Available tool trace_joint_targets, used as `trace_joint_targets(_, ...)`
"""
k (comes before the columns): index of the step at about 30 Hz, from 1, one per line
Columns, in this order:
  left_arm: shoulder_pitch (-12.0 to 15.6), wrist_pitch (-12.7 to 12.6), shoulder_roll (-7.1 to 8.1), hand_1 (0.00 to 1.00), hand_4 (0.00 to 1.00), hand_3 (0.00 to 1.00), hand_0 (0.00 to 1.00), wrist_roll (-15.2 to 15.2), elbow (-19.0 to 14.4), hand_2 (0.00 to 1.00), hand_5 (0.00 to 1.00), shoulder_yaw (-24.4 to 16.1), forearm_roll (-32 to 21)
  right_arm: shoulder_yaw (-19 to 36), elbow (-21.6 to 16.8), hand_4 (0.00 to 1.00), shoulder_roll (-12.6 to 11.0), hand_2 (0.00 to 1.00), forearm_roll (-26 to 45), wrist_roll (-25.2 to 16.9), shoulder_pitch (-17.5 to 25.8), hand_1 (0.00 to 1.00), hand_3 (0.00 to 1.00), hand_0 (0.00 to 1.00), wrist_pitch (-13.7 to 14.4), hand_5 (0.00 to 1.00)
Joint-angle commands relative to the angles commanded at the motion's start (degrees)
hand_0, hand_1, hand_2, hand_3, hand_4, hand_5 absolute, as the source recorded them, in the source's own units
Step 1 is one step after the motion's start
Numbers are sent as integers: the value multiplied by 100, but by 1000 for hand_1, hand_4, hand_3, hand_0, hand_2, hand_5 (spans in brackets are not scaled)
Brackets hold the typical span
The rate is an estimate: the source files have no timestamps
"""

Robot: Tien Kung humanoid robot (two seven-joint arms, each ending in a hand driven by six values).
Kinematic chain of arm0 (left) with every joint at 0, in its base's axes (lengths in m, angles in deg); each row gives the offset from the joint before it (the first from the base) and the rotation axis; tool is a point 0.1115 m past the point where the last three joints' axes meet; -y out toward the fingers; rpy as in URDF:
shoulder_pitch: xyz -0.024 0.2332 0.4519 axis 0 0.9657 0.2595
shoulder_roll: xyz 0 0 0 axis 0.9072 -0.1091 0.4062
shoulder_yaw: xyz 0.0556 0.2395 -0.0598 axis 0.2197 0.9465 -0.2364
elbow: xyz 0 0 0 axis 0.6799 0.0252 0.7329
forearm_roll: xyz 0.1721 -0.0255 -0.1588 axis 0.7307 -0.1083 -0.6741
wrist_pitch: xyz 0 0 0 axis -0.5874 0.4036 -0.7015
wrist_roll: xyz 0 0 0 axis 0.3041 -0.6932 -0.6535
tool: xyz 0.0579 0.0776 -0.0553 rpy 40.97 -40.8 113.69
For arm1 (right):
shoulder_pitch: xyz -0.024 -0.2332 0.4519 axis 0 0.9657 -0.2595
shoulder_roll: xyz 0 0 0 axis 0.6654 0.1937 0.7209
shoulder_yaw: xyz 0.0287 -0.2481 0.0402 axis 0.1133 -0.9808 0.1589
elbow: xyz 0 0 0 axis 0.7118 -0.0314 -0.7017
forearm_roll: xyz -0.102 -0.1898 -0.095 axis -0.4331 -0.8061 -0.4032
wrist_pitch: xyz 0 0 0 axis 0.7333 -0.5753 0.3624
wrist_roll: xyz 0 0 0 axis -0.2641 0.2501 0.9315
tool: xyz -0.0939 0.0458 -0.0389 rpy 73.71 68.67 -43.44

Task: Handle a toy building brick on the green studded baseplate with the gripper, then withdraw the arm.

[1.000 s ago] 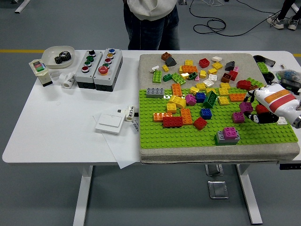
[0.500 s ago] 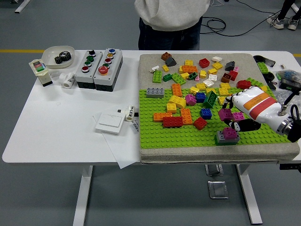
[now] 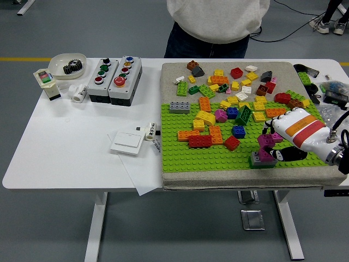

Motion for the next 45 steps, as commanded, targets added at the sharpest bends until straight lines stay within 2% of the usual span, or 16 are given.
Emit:
trace_joint_targets(12, 30, 1, 2, 687, 565, 549, 603, -23, 0, 652, 613, -32, 67, 167, -191, 735, -42, 522, 41, 202, 273, 393, 523, 233, -84, 373)
trace_joint_targets(18, 43, 6, 6, 687, 565, 549, 603, -36, -1, 650, 613, -56, 118, 172, -459, 736, 15, 520, 174, 729, 377, 385, 518, 224, -7, 383)
trace_joint_targets(23, 41, 7, 10, 687, 564, 549, 604, -23, 0, 649, 612, -47, 96, 145, -659, 746, 42, 522, 306, 1189, 408, 386, 520, 225, -149, 390)
trace_joint_targets(30, 26, 7, 13, 687, 564, 549, 603, -14, -1, 648, 611, -27, 66, 82, -577, 746, 69, 524, 186, 1192, 384, 388, 520, 225, -251, 392)
trace_joint_targets(45, -4, -16, 11, 687, 564, 548, 605, 17, 0, 648, 612, 28, -42, -119, -442, 758, 74, 526, 40, 1071, 271, 386, 525, 221, -125, 415)
